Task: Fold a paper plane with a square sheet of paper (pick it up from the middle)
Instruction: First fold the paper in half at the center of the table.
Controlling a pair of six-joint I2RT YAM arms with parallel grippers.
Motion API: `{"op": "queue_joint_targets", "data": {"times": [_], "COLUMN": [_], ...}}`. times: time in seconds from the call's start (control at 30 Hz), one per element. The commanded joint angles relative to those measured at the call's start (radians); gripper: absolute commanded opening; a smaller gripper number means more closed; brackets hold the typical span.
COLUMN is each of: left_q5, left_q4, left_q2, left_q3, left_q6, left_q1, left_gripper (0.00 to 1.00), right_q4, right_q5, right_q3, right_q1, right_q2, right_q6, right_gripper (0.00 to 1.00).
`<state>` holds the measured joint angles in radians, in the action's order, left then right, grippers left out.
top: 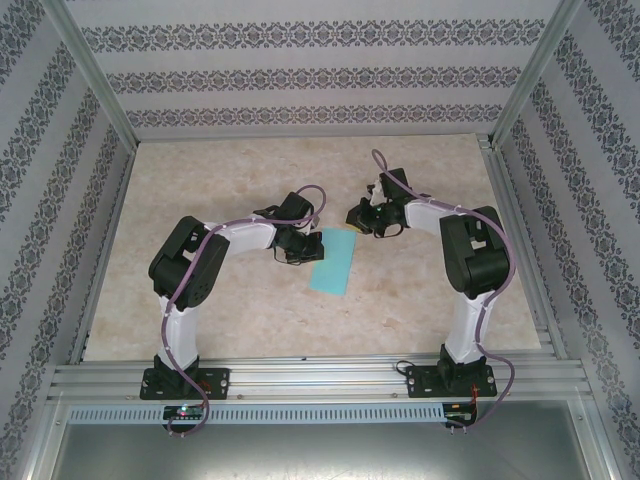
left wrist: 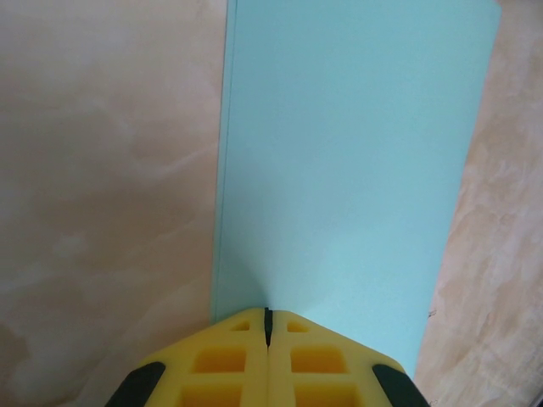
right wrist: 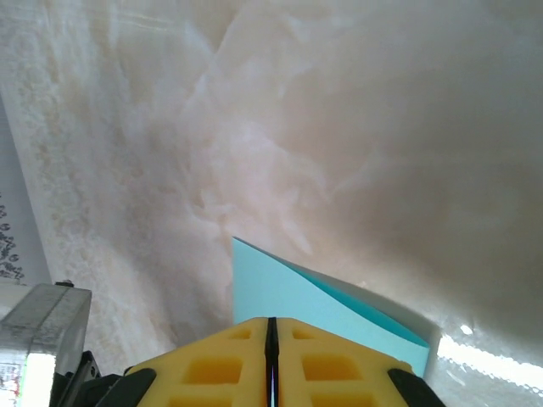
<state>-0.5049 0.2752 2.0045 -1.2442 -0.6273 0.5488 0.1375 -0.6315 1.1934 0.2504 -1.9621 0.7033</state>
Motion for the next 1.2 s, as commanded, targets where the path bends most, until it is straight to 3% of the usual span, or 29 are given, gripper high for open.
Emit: {"op": "queue_joint_targets", "data": {"times": [0.0,0.27,0.47,0.77,1.17], "left_q5": [0.013,0.013,0.013,0.016,0.009], "left_q4": [0.102,0.105,0.104,0.109,0.100], "left_q2": [0.029,0.028,0.028,0.022,0.027], "left_q3": [0.005,0.003,0.004,0.004,0.001], "left_q6": [0.025,0.026,0.025,0.028,0.023], "left_q1": [0.014,0.015,0.014,0.014,0.014], "left_gripper": [0.00,0.00,0.00,0.00,0.00], "right_q4": [0.012,0.087,0.094,0.172,-0.040], "right_q5": [-0.030,0.057,0.049,0.017,0.018], "right_q3": [-0.002,0.001,-0.007,0.057,-0.218], "right_q1": [-0.001,0.001,0.001,-0.005,0.082], "right_q2": [-0.011,-0.089,-0.122,0.056,0.218], "right_q6": [0.012,0.001,0.008,-0.001,0.094], "right_gripper": [0.10,0.06,0.05,0.06,0.07]}}
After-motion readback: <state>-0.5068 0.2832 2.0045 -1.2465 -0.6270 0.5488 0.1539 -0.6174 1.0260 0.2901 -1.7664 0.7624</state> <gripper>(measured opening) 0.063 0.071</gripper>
